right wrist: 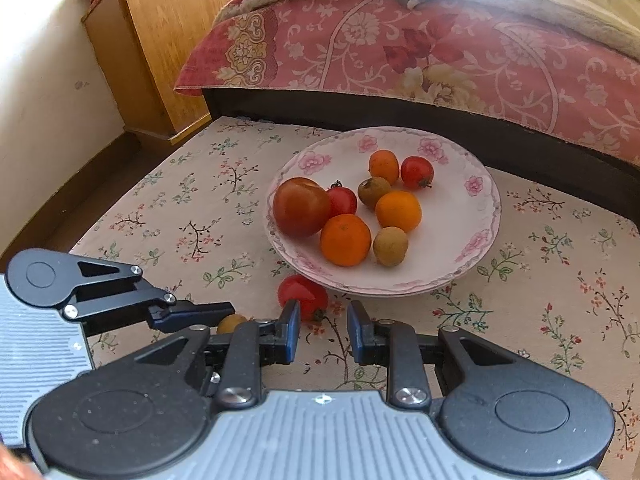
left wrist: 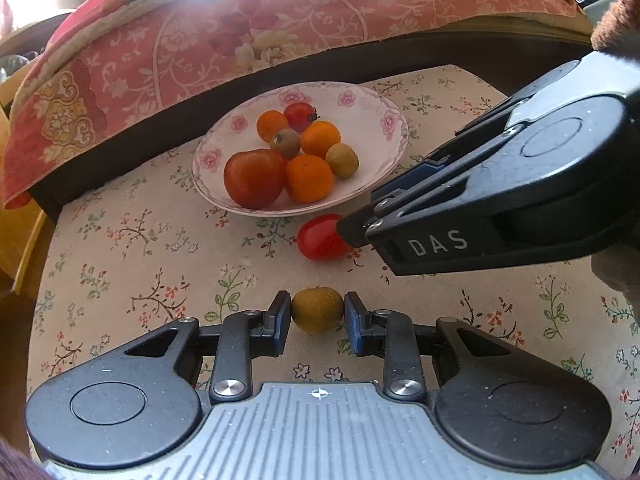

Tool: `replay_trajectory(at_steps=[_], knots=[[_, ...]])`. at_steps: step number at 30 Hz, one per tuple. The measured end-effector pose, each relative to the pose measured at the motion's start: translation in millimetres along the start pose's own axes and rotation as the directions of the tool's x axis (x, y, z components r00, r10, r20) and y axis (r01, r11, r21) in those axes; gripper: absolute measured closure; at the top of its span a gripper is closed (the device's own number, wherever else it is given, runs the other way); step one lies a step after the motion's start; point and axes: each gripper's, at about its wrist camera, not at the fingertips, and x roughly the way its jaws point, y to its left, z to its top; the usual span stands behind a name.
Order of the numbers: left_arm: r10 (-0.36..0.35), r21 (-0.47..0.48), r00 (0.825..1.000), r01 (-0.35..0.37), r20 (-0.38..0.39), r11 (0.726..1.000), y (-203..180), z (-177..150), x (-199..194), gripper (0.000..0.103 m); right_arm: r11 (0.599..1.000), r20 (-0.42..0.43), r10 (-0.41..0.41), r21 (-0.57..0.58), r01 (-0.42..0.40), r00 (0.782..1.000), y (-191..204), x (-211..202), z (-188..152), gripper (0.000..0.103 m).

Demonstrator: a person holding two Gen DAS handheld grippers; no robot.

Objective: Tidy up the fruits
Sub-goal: 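Move the left tool toward a brown kiwi-like fruit while the right tool approaches a cherry tomato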

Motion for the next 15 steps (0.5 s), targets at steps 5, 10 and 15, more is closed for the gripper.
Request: replay_trajectory(at_steps=[5,10,15], knots=[[0.002,-0.001,1.0,-0.002,-0.004,1.0,0.5,-0.5,0.2,0.066,1.0,-0.004,0.004,-0.005,-0.004,1.0,3.2,2.5,0.8,0.073],[0.002,0.001,1.0,-0.002,-0.006,1.0,-0.1,-0.5,0.7,0.066,1.0,-0.008,0.005,-0.006,-0.005,1.0,3.8,4.2,0.4,0.073],[0.001,0.002,1.0,-0.001,-0.007,1.0,0.3,-0.7,0.7,0.066,1.0,-0.011,0.004,0.0,-0.004,1.0,2.4,4.8,0.8,0.073]])
